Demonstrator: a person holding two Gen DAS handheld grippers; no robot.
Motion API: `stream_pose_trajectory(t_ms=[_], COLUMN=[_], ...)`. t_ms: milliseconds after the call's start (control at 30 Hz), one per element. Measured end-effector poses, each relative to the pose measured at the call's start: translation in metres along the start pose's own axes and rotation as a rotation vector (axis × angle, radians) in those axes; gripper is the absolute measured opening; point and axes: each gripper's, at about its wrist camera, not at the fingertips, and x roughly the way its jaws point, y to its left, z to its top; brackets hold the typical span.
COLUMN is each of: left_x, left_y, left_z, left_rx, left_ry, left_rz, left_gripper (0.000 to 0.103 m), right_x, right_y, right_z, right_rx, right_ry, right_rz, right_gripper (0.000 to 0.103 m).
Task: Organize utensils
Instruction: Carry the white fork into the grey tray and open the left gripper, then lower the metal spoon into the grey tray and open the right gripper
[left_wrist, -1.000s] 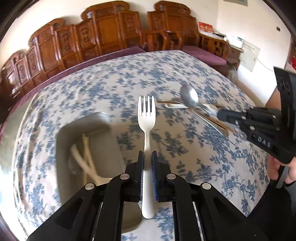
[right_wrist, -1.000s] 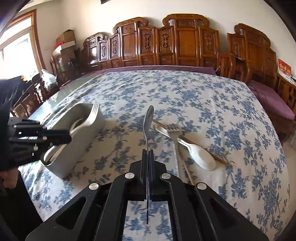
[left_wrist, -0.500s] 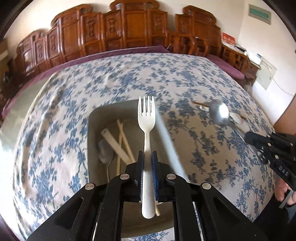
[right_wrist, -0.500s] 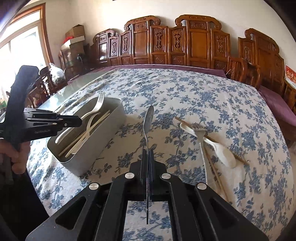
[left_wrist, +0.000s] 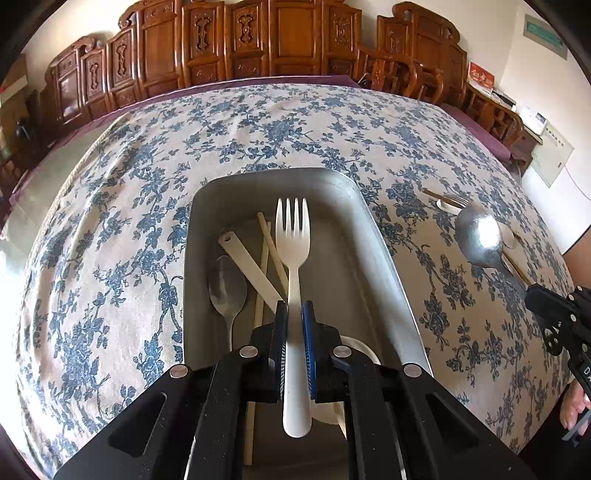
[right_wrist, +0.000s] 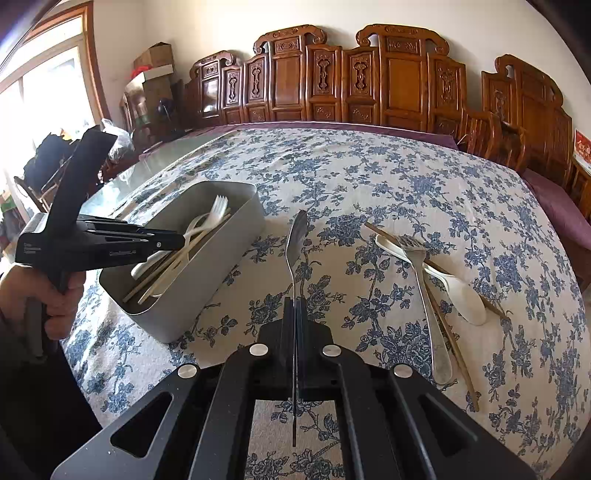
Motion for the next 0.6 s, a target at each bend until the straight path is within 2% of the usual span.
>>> stream_pose_trajectory(t_ms=[133, 200, 600], left_x=[0.004, 0.002, -0.038], left_y=[-0.001, -0.001, 0.016], left_z=[0.002, 0.003, 0.005], left_rx=[0.0, 0.002, -0.003], left_ry=[0.008, 0.008, -0.099], left_rz=[0.004, 0.001, 0.005], left_gripper=[0.009, 0.016, 0.018], right_x=[-0.001, -0.001, 0.004], right_y=[0.0, -0.001, 0.03], right_z=[0.002, 0.003, 0.025], right_rx=[0.004, 0.008, -0.01], right_ry=[-0.005, -0.005, -0.017], right_rz=[0.005, 0.006, 0.037], right_gripper=[0.002, 0.002, 0.002])
